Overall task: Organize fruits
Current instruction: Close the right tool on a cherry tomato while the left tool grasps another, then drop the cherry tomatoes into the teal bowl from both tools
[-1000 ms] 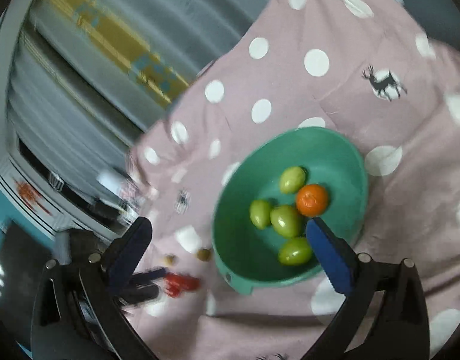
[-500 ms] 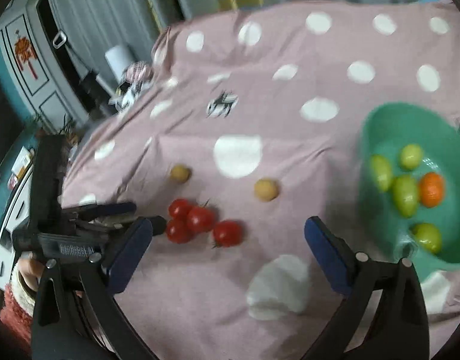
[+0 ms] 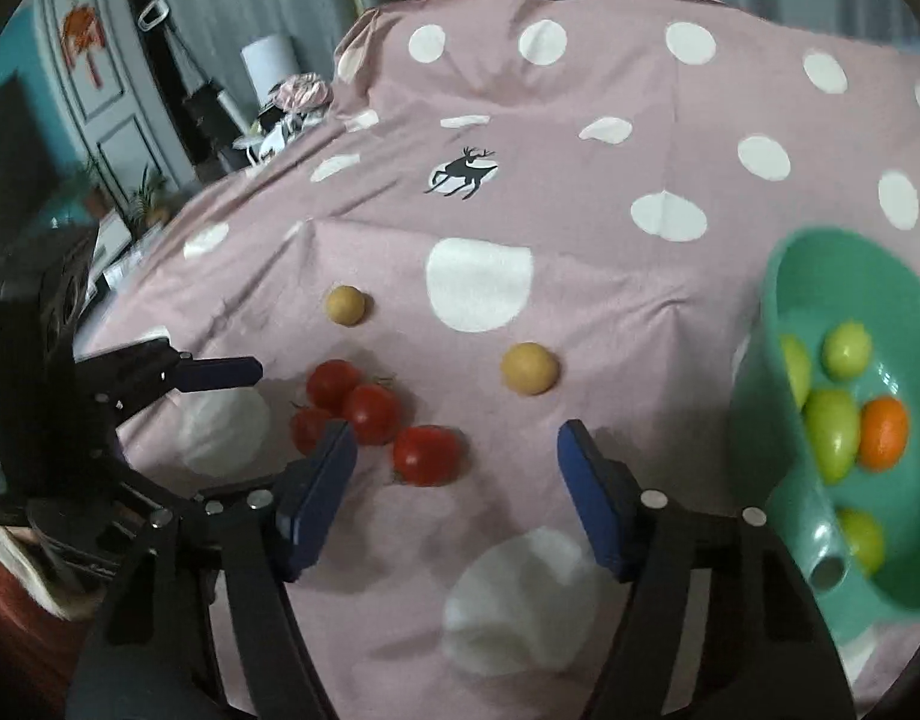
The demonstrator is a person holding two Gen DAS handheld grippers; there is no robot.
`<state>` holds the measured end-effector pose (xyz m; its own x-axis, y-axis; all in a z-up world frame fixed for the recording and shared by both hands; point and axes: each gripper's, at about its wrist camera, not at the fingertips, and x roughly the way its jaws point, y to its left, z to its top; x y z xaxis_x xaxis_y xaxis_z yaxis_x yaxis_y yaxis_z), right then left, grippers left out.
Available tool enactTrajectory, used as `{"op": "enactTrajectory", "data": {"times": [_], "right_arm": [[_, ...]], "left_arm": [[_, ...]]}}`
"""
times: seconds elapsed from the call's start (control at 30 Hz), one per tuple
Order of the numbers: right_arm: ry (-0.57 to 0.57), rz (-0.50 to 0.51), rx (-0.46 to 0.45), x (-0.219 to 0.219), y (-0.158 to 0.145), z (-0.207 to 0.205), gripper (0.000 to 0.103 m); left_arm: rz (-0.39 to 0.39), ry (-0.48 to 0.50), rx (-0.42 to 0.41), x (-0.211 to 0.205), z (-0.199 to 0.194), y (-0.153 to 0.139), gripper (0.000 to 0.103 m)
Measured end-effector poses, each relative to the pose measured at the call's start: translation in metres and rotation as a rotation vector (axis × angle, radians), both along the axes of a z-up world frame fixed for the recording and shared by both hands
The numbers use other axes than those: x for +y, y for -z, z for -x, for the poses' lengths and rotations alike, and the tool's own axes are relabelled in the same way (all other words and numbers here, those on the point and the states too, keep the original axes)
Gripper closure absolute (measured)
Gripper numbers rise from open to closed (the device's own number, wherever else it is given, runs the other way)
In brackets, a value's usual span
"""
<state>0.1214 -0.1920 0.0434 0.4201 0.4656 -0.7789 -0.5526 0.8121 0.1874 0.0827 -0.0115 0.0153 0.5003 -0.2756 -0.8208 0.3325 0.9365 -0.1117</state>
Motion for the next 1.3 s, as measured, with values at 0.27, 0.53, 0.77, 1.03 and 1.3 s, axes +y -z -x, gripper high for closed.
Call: {"op": "enactTrajectory", "data": {"times": [0.27,0.53,0.77,1.03,1.3], "right_arm": [[-0.025,0.015,0.078,0.006,0.010,-0.009,0.043],[-0.112,0.076,0.076,0.032,0.019,-0.002,0.061],[-0.057,0.128,0.091,0.034,0.035,-0.013,0.073],[-0.025,0.086,0.091,0.029,0.034,-0.018,0.074],[0.042,-0.051,0.014,-0.004,-0.002,-0.011,0.074]], "left_arm": [[0.046,0.118,0.098,-0.012,-0.011,0.008,0.017],[0.007,0.109,0.112,-0.018,-0.018,0.008,0.019],[-0.056,0.064,0.068,-0.016,-0.022,0.006,0.055],[0.015,0.027,0.088,-0.004,-0.031,0.004,0.071],[0.075,-0.009,0.103,0.004,-0.020,0.001,0.072]]}}
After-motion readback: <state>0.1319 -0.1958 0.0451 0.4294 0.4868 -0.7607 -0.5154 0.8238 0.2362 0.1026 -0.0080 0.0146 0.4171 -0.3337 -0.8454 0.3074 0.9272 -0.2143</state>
